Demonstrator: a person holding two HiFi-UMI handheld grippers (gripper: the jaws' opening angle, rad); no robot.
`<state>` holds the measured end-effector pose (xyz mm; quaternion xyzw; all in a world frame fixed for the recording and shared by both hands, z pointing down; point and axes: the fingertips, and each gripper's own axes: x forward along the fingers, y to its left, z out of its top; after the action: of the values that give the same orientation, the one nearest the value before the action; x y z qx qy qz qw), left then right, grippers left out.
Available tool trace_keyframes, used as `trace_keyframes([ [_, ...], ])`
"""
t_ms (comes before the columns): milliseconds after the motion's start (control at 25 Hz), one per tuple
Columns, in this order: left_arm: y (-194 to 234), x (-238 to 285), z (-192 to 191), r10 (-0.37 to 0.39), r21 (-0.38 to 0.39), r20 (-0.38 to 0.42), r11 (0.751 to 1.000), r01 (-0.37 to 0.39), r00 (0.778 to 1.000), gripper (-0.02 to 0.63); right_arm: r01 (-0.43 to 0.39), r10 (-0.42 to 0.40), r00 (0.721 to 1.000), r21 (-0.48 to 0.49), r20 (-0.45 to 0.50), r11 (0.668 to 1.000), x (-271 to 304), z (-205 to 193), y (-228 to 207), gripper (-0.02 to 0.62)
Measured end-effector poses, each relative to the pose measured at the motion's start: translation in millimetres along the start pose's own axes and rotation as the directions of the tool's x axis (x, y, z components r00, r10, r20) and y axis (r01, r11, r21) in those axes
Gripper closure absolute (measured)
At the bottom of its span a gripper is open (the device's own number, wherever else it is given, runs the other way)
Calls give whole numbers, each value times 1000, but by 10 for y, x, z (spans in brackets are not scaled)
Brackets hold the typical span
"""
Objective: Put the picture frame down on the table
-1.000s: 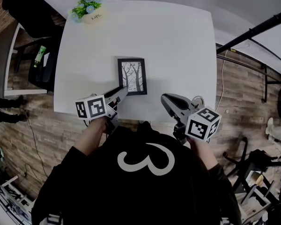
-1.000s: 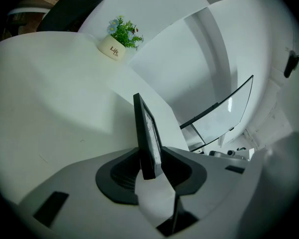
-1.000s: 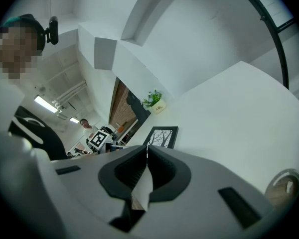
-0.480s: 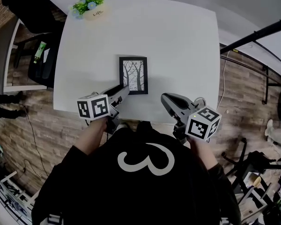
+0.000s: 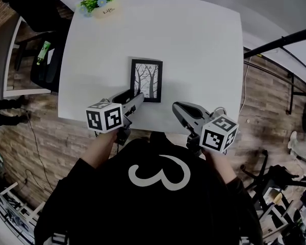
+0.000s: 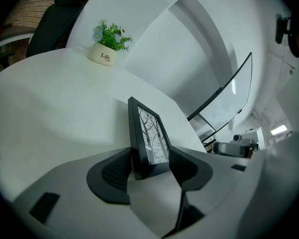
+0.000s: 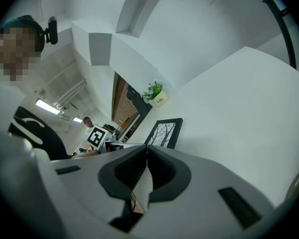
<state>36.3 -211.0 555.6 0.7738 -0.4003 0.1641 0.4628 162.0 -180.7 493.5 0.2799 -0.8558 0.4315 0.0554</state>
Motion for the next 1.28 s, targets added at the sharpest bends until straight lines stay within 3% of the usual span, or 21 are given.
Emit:
trace_keyframes([
  [440,72,-52,-13,44,62,-7,997,-43,999,354,-18,18,1000,33,3,999,57,-114,116,570],
  [640,24,-167,31,22,71,8,997,-23,1000,356,-10,9,1000,22,29,1000,19,-105,205,569],
  [800,-106,-330,21,-4,122,-10,993,5,1000,360,8,-9,998,21,58,1000,-44,-64,323,571],
  [1080,-381,-793,173,-90,143,63,986,80,994,506,21,-19,995,-9,102,1000,-140,66,520,570],
  [1280,-686,-1171,91,-190,143,69,973,179,979,565,-18,21,990,-26,139,1000,-188,79,812,571],
])
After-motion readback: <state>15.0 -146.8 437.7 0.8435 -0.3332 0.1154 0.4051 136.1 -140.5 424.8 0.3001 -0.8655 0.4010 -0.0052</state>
